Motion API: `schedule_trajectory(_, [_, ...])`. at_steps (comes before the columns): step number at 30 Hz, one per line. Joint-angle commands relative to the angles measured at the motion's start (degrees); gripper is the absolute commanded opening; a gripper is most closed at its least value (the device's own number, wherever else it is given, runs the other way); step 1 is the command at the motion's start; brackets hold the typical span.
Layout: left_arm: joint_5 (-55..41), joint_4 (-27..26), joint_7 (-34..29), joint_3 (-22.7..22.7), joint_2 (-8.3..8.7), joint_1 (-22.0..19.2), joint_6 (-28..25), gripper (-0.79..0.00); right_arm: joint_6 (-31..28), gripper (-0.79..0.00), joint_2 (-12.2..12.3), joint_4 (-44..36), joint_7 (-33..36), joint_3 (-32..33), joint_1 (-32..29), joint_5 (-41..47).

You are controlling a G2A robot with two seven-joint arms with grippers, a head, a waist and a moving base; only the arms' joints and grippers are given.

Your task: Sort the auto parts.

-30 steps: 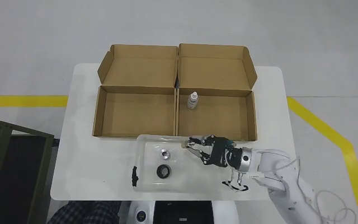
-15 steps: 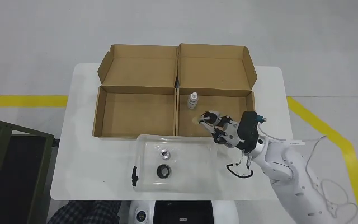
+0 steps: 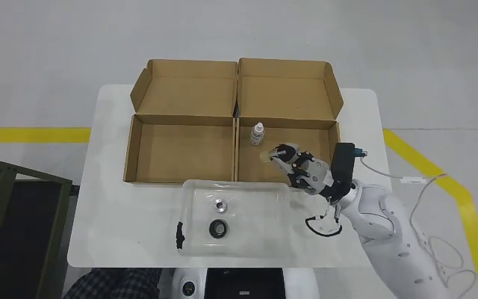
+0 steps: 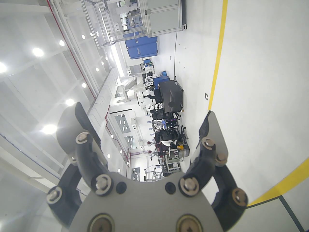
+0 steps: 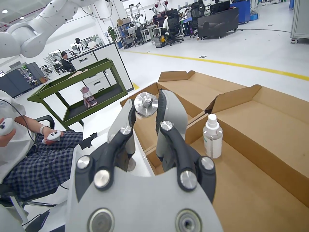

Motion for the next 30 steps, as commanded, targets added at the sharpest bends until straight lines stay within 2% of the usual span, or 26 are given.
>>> schedule_trajectory(1, [0.0, 0.0, 0.0, 0.0, 0.00, 0.0, 0.0, 0.000, -0.2, -0.785, 0.0, 0.0, 0.2, 0.1, 0.1, 0.4])
schedule_trajectory(14, [0.0, 0.0, 0.0, 0.0, 0.00, 0.0, 0.0, 0.000, 0.0, -0.785, -0.2, 0.7, 1.5, 0.2, 0.9, 0.1])
schedule_trajectory(30, [0.0, 0.0, 0.0, 0.0, 0.00, 0.0, 0.0, 0.000, 11.1, -0.785, -0.5, 2.8, 5.7, -0.3, 5.2, -18.5])
